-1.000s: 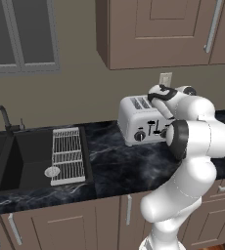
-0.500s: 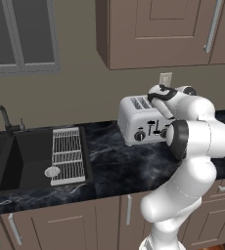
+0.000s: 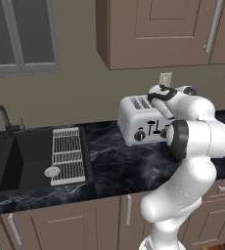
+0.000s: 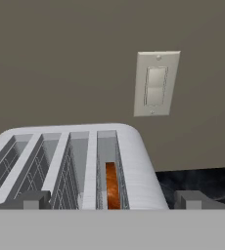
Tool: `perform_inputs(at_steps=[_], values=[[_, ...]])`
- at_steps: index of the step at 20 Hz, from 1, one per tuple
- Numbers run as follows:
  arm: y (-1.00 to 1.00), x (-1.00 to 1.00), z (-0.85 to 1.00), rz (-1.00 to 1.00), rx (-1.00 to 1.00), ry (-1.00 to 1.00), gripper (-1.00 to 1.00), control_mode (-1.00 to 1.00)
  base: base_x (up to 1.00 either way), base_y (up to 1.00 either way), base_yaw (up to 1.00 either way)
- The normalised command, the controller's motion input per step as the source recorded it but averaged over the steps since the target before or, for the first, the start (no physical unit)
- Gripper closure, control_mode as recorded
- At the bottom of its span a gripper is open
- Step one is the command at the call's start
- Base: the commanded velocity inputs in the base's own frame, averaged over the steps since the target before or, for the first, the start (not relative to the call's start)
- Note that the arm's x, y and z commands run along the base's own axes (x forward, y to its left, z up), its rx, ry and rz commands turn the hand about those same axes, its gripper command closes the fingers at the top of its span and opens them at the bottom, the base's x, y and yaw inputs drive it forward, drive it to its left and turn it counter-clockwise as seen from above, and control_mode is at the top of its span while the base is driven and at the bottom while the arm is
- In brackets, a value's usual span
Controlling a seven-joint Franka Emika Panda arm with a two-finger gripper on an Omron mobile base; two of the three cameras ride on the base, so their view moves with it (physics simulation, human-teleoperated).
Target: Start the toaster. Once the lever pops up, take the bread to the plate on the dining counter.
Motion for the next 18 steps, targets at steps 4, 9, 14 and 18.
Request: perform_inputs(at_steps=[4, 9, 14, 18], values=[[0.0, 0.0, 0.0, 0.0, 0.0, 0.0, -1.0, -1.0, 0.0, 0.0, 0.0], [0.0, 0.0, 0.0, 0.0, 0.0, 0.0, -1.0, -1.0, 0.0, 0.0, 0.0], [0.0, 0.0, 0.0, 0.0, 0.0, 0.0, -1.0, -1.0, 0.0, 0.0, 0.0], [0.0, 0.0, 0.0, 0.0, 0.0, 0.0, -1.0, -1.0, 0.0, 0.0, 0.0]])
